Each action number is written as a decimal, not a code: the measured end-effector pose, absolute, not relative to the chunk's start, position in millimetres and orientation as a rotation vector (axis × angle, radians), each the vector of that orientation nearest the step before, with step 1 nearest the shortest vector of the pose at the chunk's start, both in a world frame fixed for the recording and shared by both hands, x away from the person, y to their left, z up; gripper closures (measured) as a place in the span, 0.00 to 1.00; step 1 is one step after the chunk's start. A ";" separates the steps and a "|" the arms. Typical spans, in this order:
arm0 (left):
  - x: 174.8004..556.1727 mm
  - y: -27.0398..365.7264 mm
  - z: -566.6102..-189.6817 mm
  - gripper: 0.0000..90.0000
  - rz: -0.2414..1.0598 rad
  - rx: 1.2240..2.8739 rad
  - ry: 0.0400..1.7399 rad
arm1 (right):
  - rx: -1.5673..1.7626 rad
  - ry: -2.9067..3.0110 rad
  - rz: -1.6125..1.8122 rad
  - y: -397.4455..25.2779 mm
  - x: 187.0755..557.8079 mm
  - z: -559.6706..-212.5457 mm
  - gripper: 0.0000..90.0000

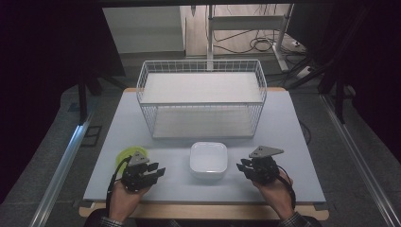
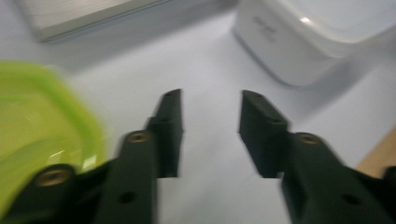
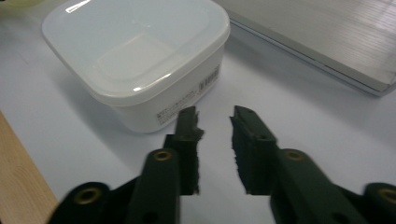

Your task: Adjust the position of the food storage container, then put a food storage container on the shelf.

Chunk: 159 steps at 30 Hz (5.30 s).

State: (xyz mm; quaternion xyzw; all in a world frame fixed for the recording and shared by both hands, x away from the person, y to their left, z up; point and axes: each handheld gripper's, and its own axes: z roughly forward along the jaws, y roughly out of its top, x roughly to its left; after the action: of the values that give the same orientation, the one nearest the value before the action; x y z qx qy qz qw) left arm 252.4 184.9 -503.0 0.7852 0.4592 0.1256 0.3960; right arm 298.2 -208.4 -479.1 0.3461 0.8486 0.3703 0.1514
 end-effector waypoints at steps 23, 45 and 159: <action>273.4 150.1 -502.6 0.10 0.304 2.011 0.921 | 0.983 2.454 1.180 -205.9 306.5 -479.4 0.18; 327.7 106.4 -502.1 0.09 0.123 2.038 0.921 | 1.116 2.584 1.209 -174.7 341.1 -486.0 0.16; 386.5 152.8 -306.8 0.88 0.296 1.694 1.035 | 1.164 2.215 1.561 -154.2 413.5 -300.6 0.87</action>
State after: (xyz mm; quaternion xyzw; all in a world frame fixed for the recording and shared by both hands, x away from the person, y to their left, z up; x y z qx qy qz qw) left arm 386.5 152.8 -306.8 0.7119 0.4348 0.1245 0.5373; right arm 413.5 -154.2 -300.6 0.3927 0.7477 0.5268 0.0959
